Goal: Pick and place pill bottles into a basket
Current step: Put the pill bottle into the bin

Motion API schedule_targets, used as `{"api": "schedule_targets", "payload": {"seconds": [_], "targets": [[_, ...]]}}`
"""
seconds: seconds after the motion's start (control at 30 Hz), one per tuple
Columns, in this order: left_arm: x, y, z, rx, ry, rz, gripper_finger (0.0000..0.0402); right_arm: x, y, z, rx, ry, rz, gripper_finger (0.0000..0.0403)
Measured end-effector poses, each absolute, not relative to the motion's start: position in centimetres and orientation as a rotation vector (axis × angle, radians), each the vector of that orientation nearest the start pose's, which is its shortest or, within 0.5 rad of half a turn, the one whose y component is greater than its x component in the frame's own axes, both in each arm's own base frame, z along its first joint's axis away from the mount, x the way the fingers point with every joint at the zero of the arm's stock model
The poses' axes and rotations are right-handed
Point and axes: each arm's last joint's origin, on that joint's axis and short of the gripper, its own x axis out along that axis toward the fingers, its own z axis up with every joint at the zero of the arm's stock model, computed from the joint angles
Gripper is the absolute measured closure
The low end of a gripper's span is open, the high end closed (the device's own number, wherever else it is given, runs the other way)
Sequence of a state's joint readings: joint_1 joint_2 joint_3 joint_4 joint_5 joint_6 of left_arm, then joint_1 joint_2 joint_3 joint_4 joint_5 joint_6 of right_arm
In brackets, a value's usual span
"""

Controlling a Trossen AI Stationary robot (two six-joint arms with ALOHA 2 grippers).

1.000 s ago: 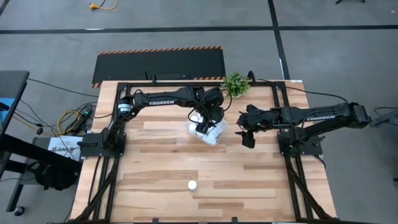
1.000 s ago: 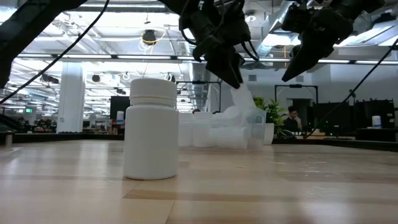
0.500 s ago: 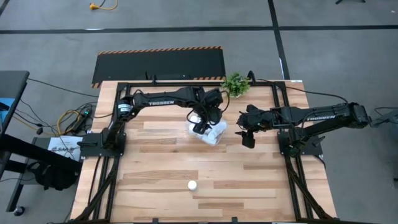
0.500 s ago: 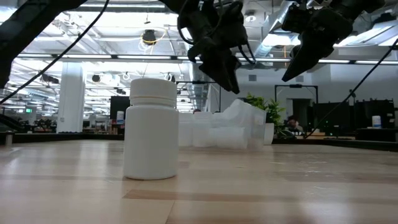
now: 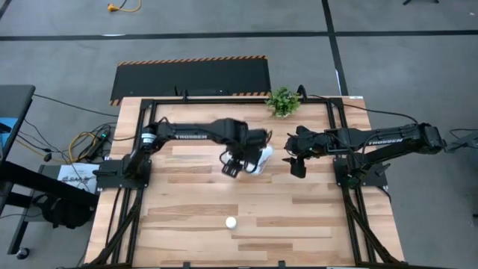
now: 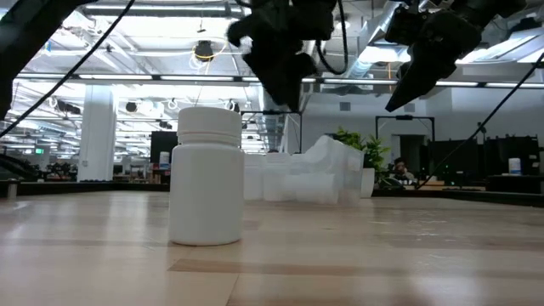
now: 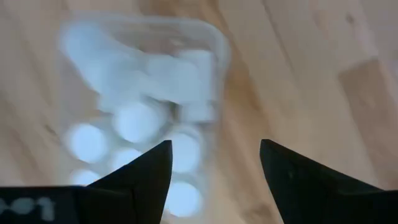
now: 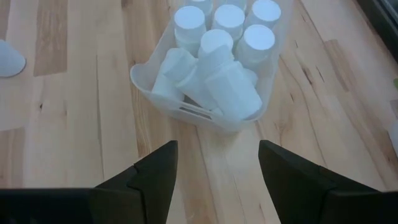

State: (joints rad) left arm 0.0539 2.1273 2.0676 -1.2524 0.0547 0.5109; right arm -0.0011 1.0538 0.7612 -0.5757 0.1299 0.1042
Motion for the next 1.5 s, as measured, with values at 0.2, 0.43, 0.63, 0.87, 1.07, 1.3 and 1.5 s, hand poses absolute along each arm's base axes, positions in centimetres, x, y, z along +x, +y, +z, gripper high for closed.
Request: {"api": "schedule_targets", "payload": {"seconds": [0.2, 0.43, 0.63, 0.87, 1.07, 1.3, 1.5], "targets": [[42.1, -3.2, 27.7, 0.349, 1.387, -0.369, 0.0170, 20.4, 0.6, 24.7, 0.022, 0.854, -0.120, 0.0184], [41.0, -8.3, 27.8, 0.426, 1.416, -0.366, 0.0170, 20.5, 3.8, 25.0, 0.000, 0.802, 0.083, 0.0184], [40.6, -10.6, 27.9, 0.435, 1.395, -0.407, 0.0170, 20.3, 6.9, 25.7, 0.015, 0.729, 0.340, 0.0184], [39.2, -15.3, 27.9, 0.528, 1.357, -0.521, 0.0170, 19.4, 9.5, 25.9, -0.029, 0.707, 0.458, 0.0184], [38.2, -19.6, 27.3, 0.579, 1.257, -0.546, 0.0170, 19.0, 10.9, 26.2, 0.015, 0.659, 0.400, 0.0184], [38.1, -21.9, 26.8, 0.525, 1.183, -0.483, 0.0170, 18.5, 11.7, 26.2, 0.015, 0.660, 0.374, 0.0184], [38.6, -22.3, 25.4, 0.452, 1.236, -0.484, 0.0170, 18.5, 11.6, 26.1, 0.009, 0.666, 0.361, 0.0184]]}}
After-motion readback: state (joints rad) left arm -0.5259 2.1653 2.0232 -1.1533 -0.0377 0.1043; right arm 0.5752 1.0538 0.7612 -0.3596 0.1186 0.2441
